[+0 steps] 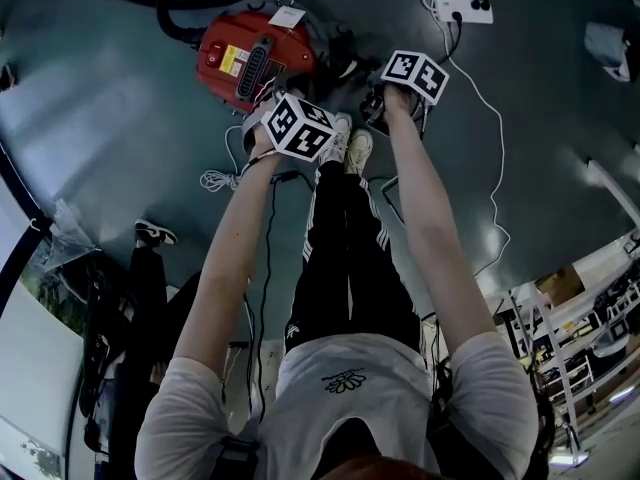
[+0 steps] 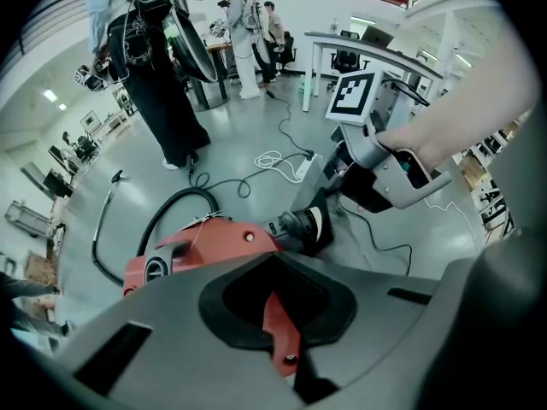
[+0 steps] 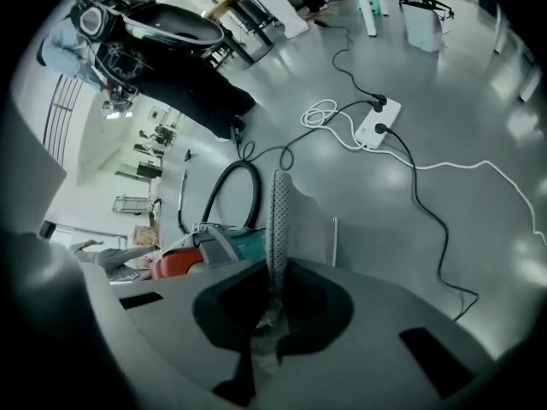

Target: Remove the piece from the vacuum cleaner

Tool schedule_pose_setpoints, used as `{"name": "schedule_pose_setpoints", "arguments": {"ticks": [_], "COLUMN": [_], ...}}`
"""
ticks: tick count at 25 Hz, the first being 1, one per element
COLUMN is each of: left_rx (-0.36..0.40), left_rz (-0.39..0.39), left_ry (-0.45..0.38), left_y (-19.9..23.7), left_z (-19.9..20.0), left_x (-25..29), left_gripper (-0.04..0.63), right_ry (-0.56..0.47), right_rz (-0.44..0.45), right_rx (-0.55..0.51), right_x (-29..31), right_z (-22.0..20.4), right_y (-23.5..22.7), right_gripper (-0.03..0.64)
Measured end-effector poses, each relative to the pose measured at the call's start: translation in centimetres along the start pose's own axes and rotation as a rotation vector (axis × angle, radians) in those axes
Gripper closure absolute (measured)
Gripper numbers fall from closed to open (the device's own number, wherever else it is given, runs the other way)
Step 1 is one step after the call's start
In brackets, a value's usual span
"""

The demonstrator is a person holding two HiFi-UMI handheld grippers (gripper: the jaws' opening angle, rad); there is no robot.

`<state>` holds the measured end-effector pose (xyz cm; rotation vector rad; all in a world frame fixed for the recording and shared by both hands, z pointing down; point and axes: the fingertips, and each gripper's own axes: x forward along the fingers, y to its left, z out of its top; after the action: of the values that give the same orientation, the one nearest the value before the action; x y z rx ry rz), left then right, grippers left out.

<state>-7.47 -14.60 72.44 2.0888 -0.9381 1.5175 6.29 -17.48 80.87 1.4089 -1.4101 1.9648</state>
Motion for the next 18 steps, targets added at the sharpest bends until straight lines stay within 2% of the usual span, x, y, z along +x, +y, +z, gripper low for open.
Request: {"name": "schedule_pose_setpoints", "arguments": {"ticks": [3, 7, 9, 16, 18], "left_rx": [-0.009, -0.061, -0.084, -0.111, -0.115], "left_rz": [0.009, 0.022, 0.032, 0.022, 0.034], "left_ry": [-0.009, -0.033, -0.035, -0.033, -0.027], "left_y": [0.0, 0.1, 0.2, 0.2, 0.2], "left_z": [-0.1, -0.1, -0.2, -0.2, -0.2], "left_x": [0.0, -0.1, -0.1, 0.2, 0.2], "left_gripper": [0.591, 0.591, 0.591, 0.589, 0.591], "right_ry": [-0.005, 0.029, 0.043, 0.075, 0.063], "right_rz": [-0.030, -0.091, -0.094, -0.089, -0.084], "right_rx": [-0.068, -0.283, -0.360, -0.528, -0.540], "right_x": [0.0, -0.1, -0.1, 0.0, -0.6], "right_z": [-0.1, 0.5, 0.6, 1.0, 0.9], "right_y": [0.0, 0.6, 0.9, 1.0, 0.5], "right_gripper": [0.592, 0.593, 0.593, 0.592, 0.592]}}
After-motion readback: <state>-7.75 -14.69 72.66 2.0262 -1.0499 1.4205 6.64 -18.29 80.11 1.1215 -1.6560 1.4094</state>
